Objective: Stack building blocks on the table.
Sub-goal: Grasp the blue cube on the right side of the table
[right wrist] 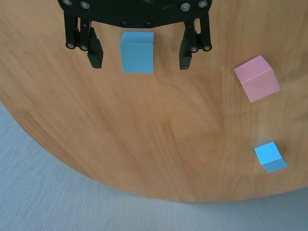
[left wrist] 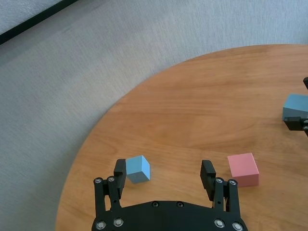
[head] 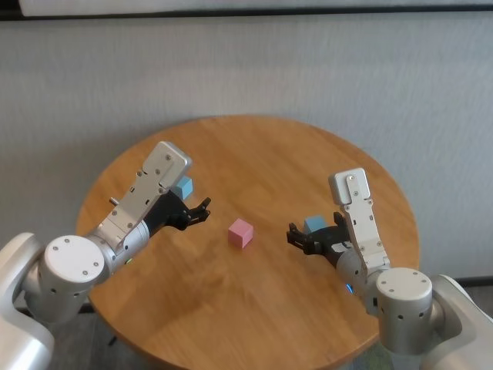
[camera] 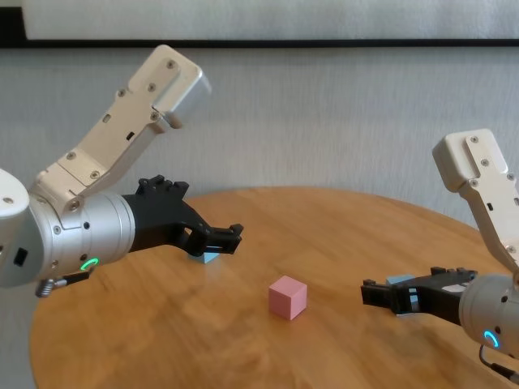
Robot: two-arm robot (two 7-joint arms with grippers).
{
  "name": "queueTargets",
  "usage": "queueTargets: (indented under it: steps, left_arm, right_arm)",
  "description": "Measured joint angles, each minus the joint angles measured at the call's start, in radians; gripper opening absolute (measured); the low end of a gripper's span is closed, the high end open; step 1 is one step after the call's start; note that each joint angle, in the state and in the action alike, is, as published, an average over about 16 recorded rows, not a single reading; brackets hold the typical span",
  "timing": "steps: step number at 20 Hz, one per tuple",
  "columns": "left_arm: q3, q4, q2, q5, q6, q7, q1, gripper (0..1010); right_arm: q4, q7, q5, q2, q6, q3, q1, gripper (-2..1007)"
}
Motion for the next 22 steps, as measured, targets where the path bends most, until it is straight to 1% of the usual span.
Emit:
queueTargets:
  steps: [5,14,22]
  left_arm:
    - [0.000,0.000,0.000,0.000,0.000,0.000,0.000,1002]
    - [0.000,0.000,0.000,0.000,0.000,0.000,0.000,1001]
    - [0.000,0.000,0.000,0.000,0.000,0.000,0.000,1002]
  right_arm:
    - [0.025,-0.001,-0.009,-0.016,-0.003,0.011,0.009,1001]
    - [0.040,0.004,-0.022,-0.035,0.002,0.025,0.013,1001]
    - [0.048,0.002,-0.048,-0.046,0.003,0.027,0.017,982]
